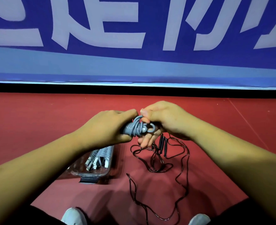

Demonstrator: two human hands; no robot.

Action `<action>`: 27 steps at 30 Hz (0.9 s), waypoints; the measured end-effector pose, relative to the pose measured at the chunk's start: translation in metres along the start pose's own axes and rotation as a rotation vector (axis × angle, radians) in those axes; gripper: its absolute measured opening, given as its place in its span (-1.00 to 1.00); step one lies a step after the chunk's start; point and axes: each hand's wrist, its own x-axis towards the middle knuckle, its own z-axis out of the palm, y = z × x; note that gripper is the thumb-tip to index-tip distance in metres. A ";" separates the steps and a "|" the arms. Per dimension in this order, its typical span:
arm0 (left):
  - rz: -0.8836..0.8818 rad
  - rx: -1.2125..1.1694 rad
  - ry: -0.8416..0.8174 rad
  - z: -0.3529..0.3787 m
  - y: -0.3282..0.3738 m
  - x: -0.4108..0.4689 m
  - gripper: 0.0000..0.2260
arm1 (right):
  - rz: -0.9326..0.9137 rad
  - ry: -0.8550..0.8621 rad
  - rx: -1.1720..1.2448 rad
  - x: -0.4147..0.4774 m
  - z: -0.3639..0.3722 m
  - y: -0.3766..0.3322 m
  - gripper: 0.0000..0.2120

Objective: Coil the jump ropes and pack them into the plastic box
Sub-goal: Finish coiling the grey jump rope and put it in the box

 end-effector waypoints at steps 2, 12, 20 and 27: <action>-0.051 -0.156 0.009 -0.003 0.004 0.000 -0.69 | 0.001 0.018 -0.003 0.000 -0.007 -0.001 -0.69; -0.207 -1.259 0.052 0.002 0.023 0.004 -0.42 | -0.013 0.181 -0.030 0.005 -0.013 -0.004 -0.68; -0.518 -1.436 0.224 -0.001 0.022 0.025 -0.62 | -0.194 0.304 0.322 0.004 -0.001 -0.003 -0.94; -0.473 -1.732 0.223 -0.004 0.037 0.013 -0.61 | -0.449 0.298 0.082 -0.002 0.000 -0.007 -0.90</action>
